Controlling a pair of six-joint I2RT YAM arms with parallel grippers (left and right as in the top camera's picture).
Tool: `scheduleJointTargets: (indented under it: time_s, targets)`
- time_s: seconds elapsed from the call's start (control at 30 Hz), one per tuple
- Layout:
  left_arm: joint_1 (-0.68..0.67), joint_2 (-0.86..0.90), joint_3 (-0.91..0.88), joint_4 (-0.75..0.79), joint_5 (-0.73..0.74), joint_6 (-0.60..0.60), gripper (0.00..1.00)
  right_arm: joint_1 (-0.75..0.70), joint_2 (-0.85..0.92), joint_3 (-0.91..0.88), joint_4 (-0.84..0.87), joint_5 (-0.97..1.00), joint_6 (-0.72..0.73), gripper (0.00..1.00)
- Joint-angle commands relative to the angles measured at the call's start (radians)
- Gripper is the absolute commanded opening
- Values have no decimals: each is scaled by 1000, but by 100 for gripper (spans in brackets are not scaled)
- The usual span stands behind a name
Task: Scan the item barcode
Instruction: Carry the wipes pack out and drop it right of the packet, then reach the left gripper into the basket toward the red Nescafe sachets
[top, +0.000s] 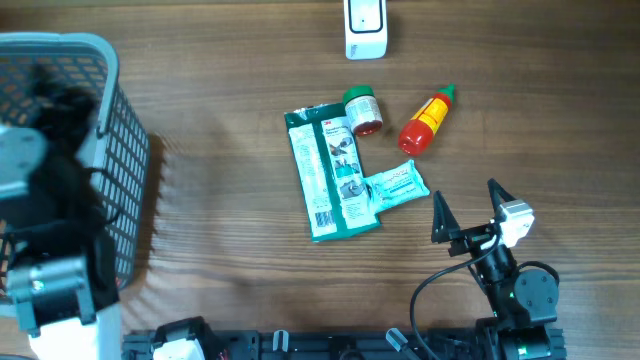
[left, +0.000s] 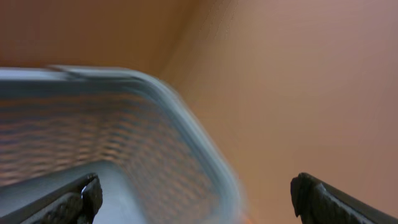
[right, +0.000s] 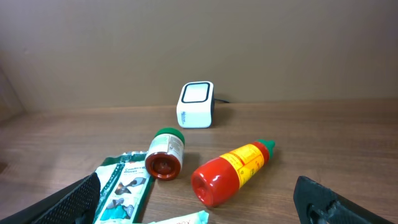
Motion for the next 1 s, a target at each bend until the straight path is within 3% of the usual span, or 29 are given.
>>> scheduleJointTargets:
  time_s: [0.0, 0.1, 0.2, 0.4, 0.47, 0.53, 0.73, 0.97]
  targets:
    - [319, 97, 5, -143, 42, -158, 100, -1, -4, -1, 3, 10, -12, 100]
    - [470, 217, 5, -246, 229, -213, 100, -1, -4, -1, 3, 10, -12, 100]
    - [537, 360, 5, -323, 348, -212, 99, -1, -4, -1, 3, 10, -12, 100]
    - [544, 623, 5, -487, 353, -209, 77, -1, -3, -1, 3, 10, -12, 100]
    - [544, 683, 5, -526, 325, -209, 76, -1, -3, -1, 3, 10, -13, 100]
    - [544, 718, 5, -554, 269, -210, 79, -1, -3, -1, 3, 10, -12, 100]
    - [544, 726, -4, -603, 145, -209, 98, -1, -3, -1, 3, 10, -12, 100]
    - [544, 726, -138, -477, 116, -209, 100, -1, -3, -1, 3, 10, -12, 100]
